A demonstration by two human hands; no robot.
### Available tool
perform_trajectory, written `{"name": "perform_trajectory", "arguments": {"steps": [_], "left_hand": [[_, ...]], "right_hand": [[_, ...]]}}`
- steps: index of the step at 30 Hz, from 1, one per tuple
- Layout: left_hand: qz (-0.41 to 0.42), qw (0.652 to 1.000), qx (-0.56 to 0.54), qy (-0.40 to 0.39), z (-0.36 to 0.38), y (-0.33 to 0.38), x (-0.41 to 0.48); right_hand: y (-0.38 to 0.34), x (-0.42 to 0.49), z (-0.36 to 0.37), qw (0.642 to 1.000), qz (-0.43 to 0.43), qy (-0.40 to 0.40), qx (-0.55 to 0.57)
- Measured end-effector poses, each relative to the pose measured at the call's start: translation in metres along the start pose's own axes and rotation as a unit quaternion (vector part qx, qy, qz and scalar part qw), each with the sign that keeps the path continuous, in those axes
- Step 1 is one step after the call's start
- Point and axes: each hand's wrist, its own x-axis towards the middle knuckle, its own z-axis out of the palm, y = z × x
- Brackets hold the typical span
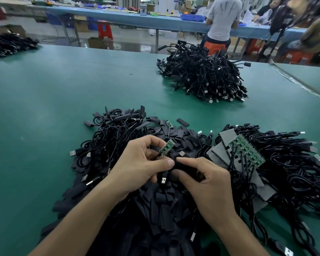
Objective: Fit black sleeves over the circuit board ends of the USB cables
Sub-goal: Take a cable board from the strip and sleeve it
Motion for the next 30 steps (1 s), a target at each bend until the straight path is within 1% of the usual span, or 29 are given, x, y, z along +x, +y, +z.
{"name": "perform_trajectory", "arguments": {"steps": [3, 7, 9, 11, 12, 17, 21, 24, 27, 30], "left_hand": [[-0.002, 1.000, 0.006, -0.004, -0.001, 0.000, 0.000], [0.007, 1.000, 0.016, 0.003, -0.002, 0.000, 0.001], [-0.003, 1.000, -0.018, 0.002, -0.003, -0.001, 0.003], [-0.024, 0.998, -0.065, -0.011, -0.006, -0.001, 0.005], [-0.032, 0.997, -0.071, -0.019, -0.007, -0.002, 0.005], [-0.048, 0.996, -0.042, -0.066, -0.012, 0.000, 0.006], [-0.026, 0.995, 0.029, -0.089, -0.013, -0.001, 0.004], [-0.002, 0.993, 0.052, -0.104, -0.014, 0.001, 0.002], [0.006, 0.994, 0.045, -0.102, -0.017, 0.004, 0.002], [0.020, 0.996, 0.018, -0.085, -0.018, 0.005, 0.003]], "right_hand": [[0.000, 0.000, 0.000, 1.000, -0.017, 0.003, -0.023], [0.000, 0.001, -0.001, 1.000, -0.008, 0.022, -0.007], [0.000, 0.001, -0.002, 1.000, -0.003, 0.027, 0.003], [0.001, 0.001, -0.002, 0.999, 0.002, 0.035, 0.015], [0.001, 0.001, -0.002, 0.999, 0.004, 0.039, 0.021], [-0.001, 0.002, -0.003, 0.997, 0.024, 0.039, 0.054], [-0.003, 0.003, -0.003, 0.997, 0.024, 0.037, 0.068], [-0.002, 0.003, -0.004, 0.996, 0.026, 0.038, 0.081], [-0.001, 0.003, -0.004, 0.995, 0.025, 0.037, 0.092], [0.000, 0.003, -0.004, 0.994, 0.022, 0.032, 0.097]]}}
